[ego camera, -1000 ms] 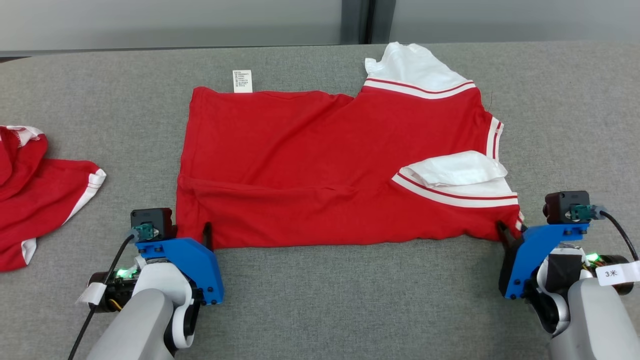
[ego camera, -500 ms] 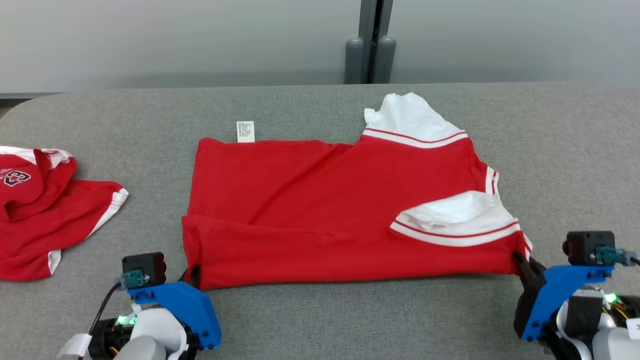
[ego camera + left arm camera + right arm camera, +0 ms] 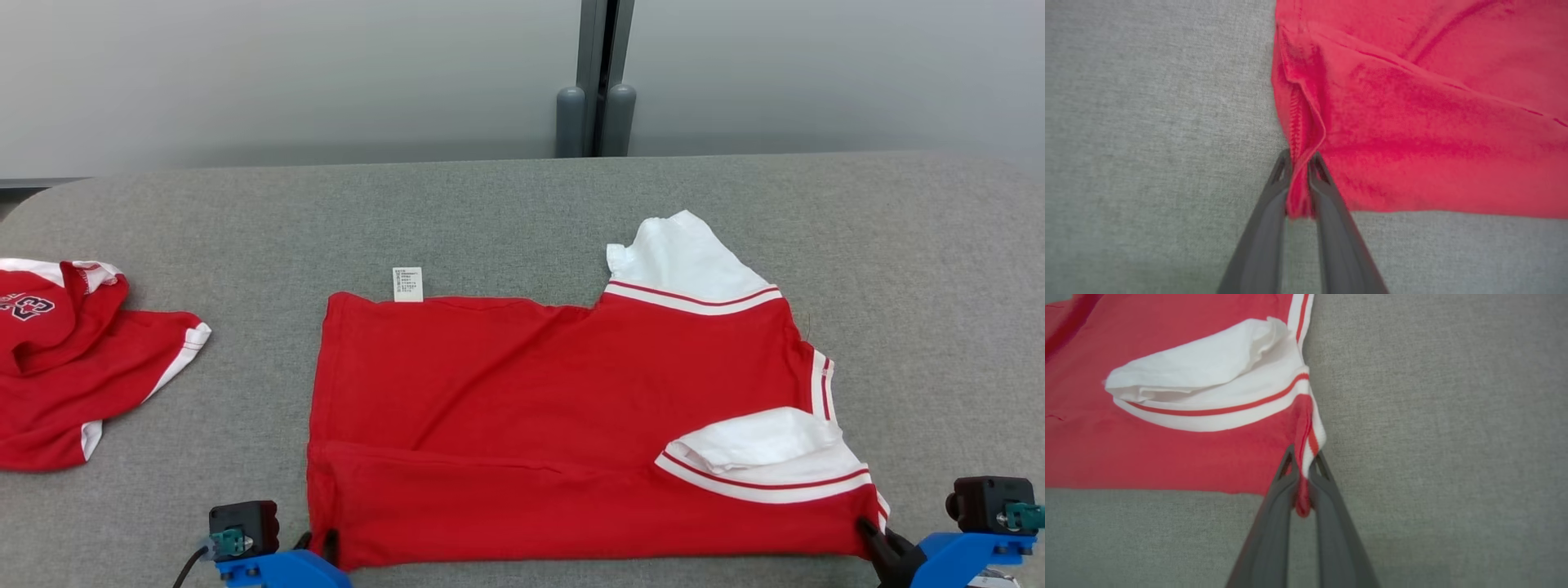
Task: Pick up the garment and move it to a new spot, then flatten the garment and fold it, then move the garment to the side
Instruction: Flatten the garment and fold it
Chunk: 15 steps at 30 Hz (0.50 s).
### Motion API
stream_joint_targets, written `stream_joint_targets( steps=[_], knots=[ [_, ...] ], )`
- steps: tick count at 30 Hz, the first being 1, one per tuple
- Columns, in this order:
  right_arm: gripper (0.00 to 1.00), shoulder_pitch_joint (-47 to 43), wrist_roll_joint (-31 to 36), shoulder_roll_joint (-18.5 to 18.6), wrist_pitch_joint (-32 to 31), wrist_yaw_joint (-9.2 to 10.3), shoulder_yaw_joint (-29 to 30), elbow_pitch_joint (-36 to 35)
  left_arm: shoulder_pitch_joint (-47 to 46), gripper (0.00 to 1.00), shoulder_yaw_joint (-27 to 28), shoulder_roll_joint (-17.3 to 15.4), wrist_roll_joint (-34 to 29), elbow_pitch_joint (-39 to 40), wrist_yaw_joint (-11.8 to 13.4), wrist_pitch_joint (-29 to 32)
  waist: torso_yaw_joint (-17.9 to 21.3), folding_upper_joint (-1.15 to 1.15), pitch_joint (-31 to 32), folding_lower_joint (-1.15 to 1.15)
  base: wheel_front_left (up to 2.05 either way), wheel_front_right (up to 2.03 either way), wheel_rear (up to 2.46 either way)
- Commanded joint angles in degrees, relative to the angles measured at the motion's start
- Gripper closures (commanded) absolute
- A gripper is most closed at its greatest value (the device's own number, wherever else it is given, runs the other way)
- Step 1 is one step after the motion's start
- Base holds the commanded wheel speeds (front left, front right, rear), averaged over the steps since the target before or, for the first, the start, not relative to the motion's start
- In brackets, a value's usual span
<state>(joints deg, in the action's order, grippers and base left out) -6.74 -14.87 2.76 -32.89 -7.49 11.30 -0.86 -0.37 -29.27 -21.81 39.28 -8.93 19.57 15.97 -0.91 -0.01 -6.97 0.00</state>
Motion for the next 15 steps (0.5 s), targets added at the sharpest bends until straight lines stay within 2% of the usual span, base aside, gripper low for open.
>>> stream_joint_targets(
  steps=[1, 8, 11, 15],
  knots=[
    [0.00, -0.7, -0.1, 0.2, 0.3, -0.01, 0.0, -0.3, 0.8, 0.00, 0.1, -0.4, -0.1, 0.4, 0.6, 0.3, 0.0, 0.01, 0.1, 0.00, 0.00, 0.00, 0.00],
    [0.00, 3.1, 2.4, 0.2, 1.1, -0.02, -1.6, -2.3, -1.3, 0.00, 0.4, -1.2, 0.5, 3.7, 0.6, 1.8, 0.1, 0.01, 0.4, 0.00, 0.00, 0.00, 0.00],
    [0.00, 6.9, 5.1, 0.2, -0.7, -0.01, -3.6, -4.0, -4.4, 0.00, 1.2, -1.8, 1.6, 5.6, -0.9, 4.0, 0.3, 0.01, -0.1, 0.00, 0.00, 0.00, 0.00],
    [0.00, 14.8, 7.3, 0.4, -3.9, -0.01, -6.4, -4.1, -12.1, 0.00, 2.4, -4.2, 2.6, 5.8, -3.5, 8.3, 0.7, 0.01, -1.4, 0.00, 0.00, 0.00, 0.00]
  ],
)
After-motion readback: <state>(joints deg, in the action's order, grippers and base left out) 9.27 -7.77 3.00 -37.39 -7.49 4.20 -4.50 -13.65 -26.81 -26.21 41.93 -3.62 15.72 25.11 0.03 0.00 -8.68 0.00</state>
